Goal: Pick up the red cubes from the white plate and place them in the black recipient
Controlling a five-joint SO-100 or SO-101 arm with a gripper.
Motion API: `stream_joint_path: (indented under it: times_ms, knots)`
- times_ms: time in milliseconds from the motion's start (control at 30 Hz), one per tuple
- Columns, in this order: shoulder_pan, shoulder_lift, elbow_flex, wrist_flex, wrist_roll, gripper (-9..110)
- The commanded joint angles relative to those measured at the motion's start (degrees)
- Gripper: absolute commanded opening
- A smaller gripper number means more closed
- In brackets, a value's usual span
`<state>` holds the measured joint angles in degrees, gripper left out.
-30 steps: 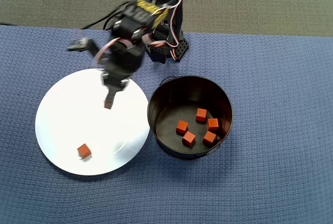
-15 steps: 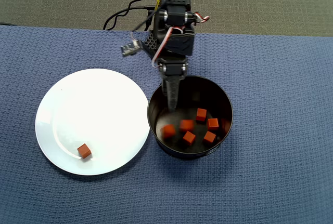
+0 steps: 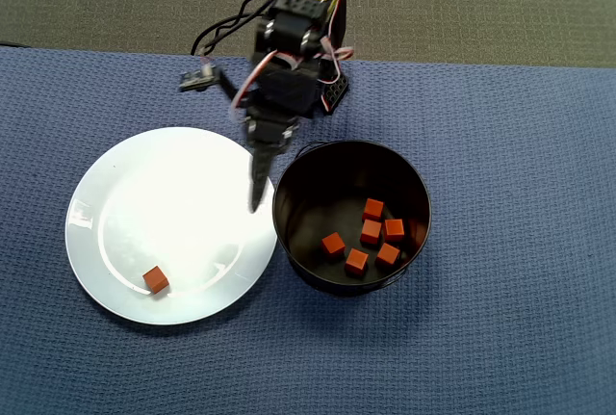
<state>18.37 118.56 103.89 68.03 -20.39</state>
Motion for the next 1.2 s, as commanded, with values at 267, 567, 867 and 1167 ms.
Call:
stream_joint_path:
  times_ms: [267,567,867,1167]
  knots:
    - [13.36,-28.56,-16.52,-4.57,-9.93,31]
    - [14.77,-40.69,-24.17,-3.87,-44.03,31]
    - [16.35,-43.77,-22.32,-11.60,-59.41,28]
    - [18.11,-52.56,-30.06,-13.45,-57.30,28]
